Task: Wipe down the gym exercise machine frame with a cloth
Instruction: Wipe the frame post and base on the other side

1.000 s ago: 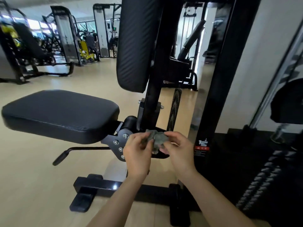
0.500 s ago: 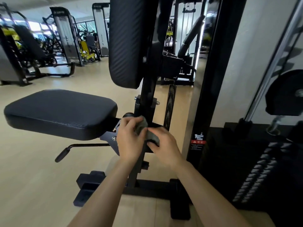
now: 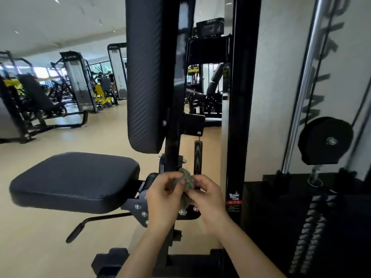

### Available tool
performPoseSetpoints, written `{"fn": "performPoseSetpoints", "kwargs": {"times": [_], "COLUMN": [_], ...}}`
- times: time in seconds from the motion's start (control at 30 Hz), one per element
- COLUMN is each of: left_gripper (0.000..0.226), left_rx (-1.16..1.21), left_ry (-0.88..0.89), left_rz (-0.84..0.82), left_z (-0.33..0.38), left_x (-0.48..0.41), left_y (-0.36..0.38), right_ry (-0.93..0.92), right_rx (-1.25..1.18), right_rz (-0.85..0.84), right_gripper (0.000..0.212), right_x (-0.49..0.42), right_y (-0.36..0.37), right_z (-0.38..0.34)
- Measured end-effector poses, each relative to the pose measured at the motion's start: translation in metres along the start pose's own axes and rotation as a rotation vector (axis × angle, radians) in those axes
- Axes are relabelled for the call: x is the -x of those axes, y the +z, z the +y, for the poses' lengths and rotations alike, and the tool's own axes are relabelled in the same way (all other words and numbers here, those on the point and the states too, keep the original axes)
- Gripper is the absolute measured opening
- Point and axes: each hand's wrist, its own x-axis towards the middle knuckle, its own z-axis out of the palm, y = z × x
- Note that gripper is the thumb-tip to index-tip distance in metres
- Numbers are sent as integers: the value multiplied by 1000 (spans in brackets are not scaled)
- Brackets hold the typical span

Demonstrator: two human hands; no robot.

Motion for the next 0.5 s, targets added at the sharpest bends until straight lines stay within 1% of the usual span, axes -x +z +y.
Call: {"fn": "performPoseSetpoints", "kwargs": {"times": [0.07, 0.13, 0.2, 0.27, 0.3, 0.37, 0.4, 0.47, 0.5], "left_gripper": [20, 20, 24, 27, 27, 25, 23, 20, 21], "left_rx": [41, 65, 126, 157, 135, 52, 8, -44, -55], "left_ry": [52, 58, 22, -7, 4, 61, 100, 151, 140], "left_rz": [-14, -31, -77, -124, -119, -52, -8, 31, 29], "left_z": [18, 33, 45, 53, 55, 58, 61, 68, 72], "left_x": [-7, -17, -25, -28, -27, -20, -17, -16, -17], "left_y": [-5, -13, -21, -28, -31, -34, -33, -28, -22], "right_ry": [-29, -119, -239, -358, -420, -574, -652, -778, -830], "right_rx": [-102, -52, 102, 248, 310, 427, 482, 631, 714], "right_rz": [-30, -91, -82, -7, 48, 170, 197, 195, 179], "right_gripper": [34, 38, 32, 28, 27, 29, 29, 30, 29], "right_x": [0, -3, -14, -29, -40, -62, -72, -89, -94], "right_y": [0, 3, 7, 10, 11, 9, 8, 8, 8], "right_z": [-23, -47, -69, -88, -97, -111, -115, -115, -112]}}
